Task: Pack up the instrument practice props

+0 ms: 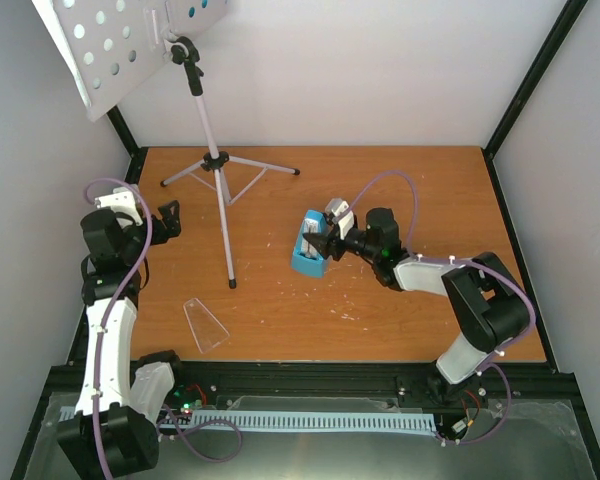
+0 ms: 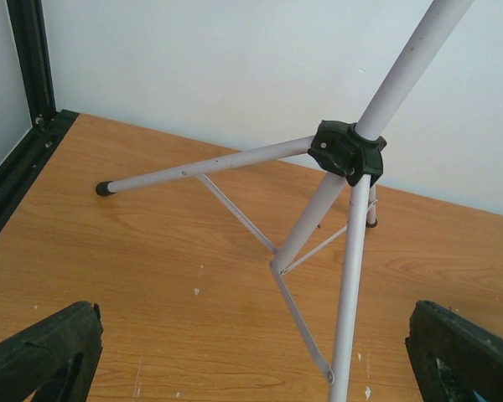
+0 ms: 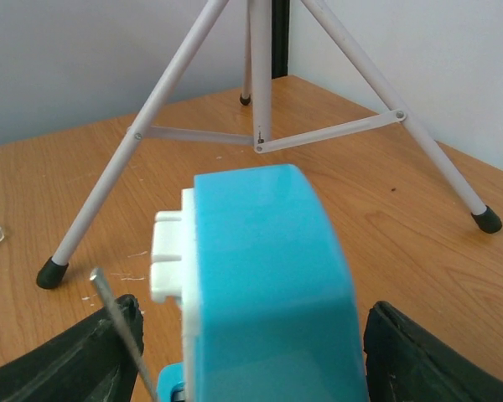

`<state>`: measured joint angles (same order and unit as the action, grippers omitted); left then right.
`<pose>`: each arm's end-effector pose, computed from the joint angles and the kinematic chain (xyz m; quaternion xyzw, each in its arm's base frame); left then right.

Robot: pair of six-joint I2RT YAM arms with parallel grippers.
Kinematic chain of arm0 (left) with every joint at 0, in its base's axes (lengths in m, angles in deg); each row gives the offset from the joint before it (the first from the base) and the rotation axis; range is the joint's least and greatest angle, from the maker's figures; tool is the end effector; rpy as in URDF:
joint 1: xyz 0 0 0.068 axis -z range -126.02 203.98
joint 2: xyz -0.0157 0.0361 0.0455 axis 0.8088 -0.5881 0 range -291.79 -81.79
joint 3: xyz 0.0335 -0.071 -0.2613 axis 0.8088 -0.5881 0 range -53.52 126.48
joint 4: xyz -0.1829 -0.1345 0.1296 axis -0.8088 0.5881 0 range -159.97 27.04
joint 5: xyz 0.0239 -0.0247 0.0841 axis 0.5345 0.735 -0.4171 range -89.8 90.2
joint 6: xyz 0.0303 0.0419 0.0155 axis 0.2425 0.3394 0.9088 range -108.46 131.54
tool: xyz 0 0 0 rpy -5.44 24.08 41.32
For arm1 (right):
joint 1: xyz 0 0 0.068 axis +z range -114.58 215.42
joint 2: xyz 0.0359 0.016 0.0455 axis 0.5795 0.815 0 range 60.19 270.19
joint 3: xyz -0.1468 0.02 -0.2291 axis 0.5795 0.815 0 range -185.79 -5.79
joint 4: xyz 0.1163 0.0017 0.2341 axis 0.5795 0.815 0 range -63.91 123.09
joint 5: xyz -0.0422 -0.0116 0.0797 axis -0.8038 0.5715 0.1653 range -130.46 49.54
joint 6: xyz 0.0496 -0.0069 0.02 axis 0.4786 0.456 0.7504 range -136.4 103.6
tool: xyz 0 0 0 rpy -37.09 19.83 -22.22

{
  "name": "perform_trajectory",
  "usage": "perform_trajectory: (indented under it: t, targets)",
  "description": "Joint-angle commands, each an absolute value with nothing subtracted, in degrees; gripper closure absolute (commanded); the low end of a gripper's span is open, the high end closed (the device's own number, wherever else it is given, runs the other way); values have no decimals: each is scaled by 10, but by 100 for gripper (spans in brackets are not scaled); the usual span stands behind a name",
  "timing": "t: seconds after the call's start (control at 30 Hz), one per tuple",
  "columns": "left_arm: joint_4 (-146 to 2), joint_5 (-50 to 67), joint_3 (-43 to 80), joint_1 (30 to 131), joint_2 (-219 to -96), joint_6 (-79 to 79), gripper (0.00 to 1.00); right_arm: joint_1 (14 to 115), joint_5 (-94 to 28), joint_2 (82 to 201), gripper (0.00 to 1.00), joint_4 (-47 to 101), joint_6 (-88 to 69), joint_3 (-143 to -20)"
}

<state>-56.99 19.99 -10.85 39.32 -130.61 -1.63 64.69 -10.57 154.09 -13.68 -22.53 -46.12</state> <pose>0.1943 0.0384 0.3104 -0.0963 0.8030 -0.1326 0.5730 0.2822 0.1785 0.1904 -0.3828 0.6759 0.3184 0.5433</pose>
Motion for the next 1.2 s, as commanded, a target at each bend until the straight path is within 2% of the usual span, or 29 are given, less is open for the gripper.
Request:
perform_trajectory:
  t: [0.0,0.3,1.17]
  targets:
    - [-583,215,-104,393,-1302,-17,1,650,-89,1522,30,-155,-225,-449]
    - [-582,228,-102,393,-1306,-18,1,647,-73,1532,37,-169,-216,-447]
    - [-576,206,-102,393,-1292,2,0,642,-74,1545,44,-290,-143,-392]
